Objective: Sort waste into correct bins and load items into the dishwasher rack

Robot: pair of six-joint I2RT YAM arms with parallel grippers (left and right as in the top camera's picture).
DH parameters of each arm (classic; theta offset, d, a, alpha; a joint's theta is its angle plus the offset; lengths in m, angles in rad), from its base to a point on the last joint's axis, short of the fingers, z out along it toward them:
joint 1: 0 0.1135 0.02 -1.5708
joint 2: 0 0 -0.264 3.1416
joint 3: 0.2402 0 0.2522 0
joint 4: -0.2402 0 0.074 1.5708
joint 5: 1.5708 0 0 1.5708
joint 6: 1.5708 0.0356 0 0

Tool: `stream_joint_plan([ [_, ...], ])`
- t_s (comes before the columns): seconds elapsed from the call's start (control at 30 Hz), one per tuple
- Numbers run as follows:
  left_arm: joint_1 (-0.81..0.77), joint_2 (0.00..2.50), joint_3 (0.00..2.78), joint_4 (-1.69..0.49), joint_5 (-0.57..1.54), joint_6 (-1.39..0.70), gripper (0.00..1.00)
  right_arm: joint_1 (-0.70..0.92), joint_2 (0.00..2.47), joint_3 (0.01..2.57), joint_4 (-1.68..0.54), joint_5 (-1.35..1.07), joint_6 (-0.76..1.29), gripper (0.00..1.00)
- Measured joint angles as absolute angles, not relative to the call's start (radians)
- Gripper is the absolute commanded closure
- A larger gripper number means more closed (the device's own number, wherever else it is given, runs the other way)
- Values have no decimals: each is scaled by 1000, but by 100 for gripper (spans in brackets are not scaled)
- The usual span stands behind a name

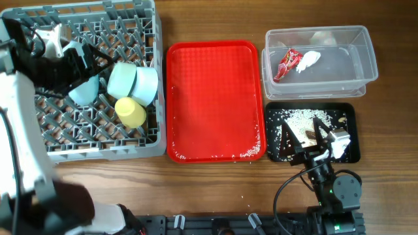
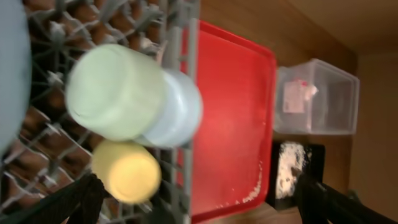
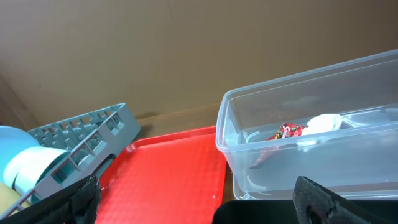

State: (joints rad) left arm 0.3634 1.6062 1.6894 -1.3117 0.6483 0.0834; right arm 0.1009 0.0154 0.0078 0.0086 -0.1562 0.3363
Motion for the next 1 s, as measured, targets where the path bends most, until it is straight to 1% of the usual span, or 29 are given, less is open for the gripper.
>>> stream_joint_plan([
  [0.13, 253, 1383, 1694, -1412, 651, 75, 0, 101, 15, 8, 9, -156, 336, 0],
  [0.2, 205, 1320, 1699, -1444, 651, 72, 0, 101, 15, 8, 9, -156, 336, 0],
  [0.27, 155, 1288, 1699, -1452, 653, 72, 0, 101, 15, 8, 8, -156, 336, 0],
  [0.37, 123, 1268, 1699, -1483, 636, 72, 0, 101, 15, 8, 9, -156, 336, 0],
  [0.47, 83, 1244, 1698, -1445, 608, 73, 0, 101, 15, 8, 9, -156, 336, 0],
  [0.53, 12, 1210, 1669, -1333, 588, 81, 0, 101, 15, 8, 9, -156, 336, 0],
  [0.57, -68, 1174, 1612, -1235, 572, 91, 0, 101, 15, 8, 8, -156, 336, 0],
  [0.6, -112, 1157, 1571, -1176, 563, 91, 0, 101, 15, 8, 9, -156, 336, 0],
  [0.7, -274, 1070, 1306, -801, 502, 47, 0, 101, 15, 8, 9, -156, 336, 0],
  [0.77, -337, 1026, 1124, -552, 454, 22, 0, 101, 15, 8, 9, -156, 336, 0],
  [0.8, -355, 1010, 1069, -494, 438, 12, 0, 101, 15, 7, 9, -156, 336, 0],
  [0.87, -398, 925, 858, -245, 397, 3, 0, 101, 15, 7, 9, -156, 336, 0],
  [0.97, -406, 767, 607, -36, 370, -7, 0, 101, 15, 7, 9, -156, 336, 0],
  [1.0, -400, 710, 545, -2, 363, -6, 0, 101, 15, 7, 9, -156, 336, 0],
])
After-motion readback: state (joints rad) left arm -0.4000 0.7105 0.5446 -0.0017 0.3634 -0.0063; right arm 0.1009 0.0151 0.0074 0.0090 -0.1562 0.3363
